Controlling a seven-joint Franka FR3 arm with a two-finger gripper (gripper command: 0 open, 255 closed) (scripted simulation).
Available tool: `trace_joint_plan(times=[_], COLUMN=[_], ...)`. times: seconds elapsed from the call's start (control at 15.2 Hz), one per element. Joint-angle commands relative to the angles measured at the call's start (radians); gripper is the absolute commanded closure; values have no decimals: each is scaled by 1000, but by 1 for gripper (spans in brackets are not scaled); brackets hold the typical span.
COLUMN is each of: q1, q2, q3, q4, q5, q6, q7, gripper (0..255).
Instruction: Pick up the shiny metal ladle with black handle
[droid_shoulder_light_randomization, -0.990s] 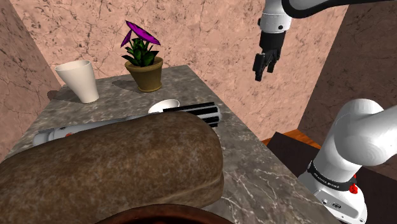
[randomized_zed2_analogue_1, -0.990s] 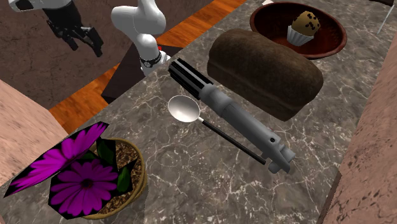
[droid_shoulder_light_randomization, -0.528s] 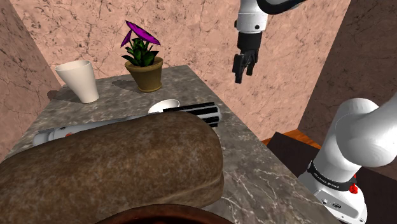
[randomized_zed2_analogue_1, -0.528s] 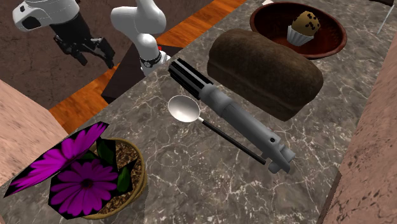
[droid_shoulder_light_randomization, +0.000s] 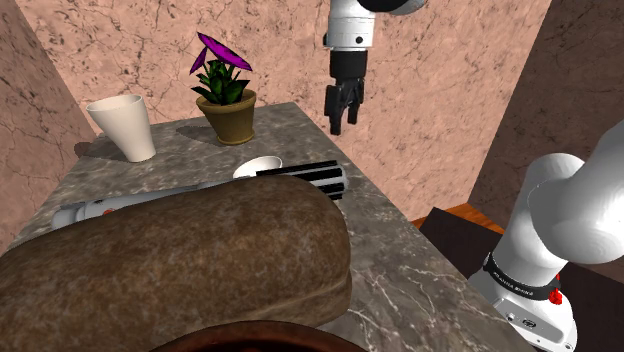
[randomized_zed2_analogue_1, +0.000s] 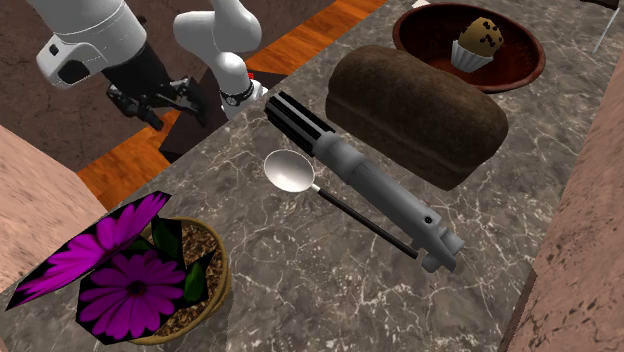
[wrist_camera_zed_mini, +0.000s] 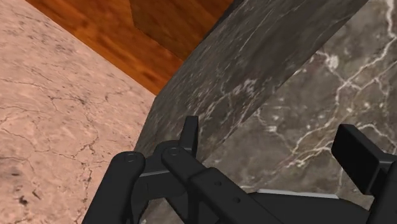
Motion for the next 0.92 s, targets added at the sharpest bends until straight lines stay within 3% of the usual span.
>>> trace_joint_plan(times=[0.0,0.86], q1=[20,126], q2=[54,402], q3=[9,88], q4=[48,478], q5=[29,174], q6=[3,-86], q7=[-13,-60], gripper=[0,0])
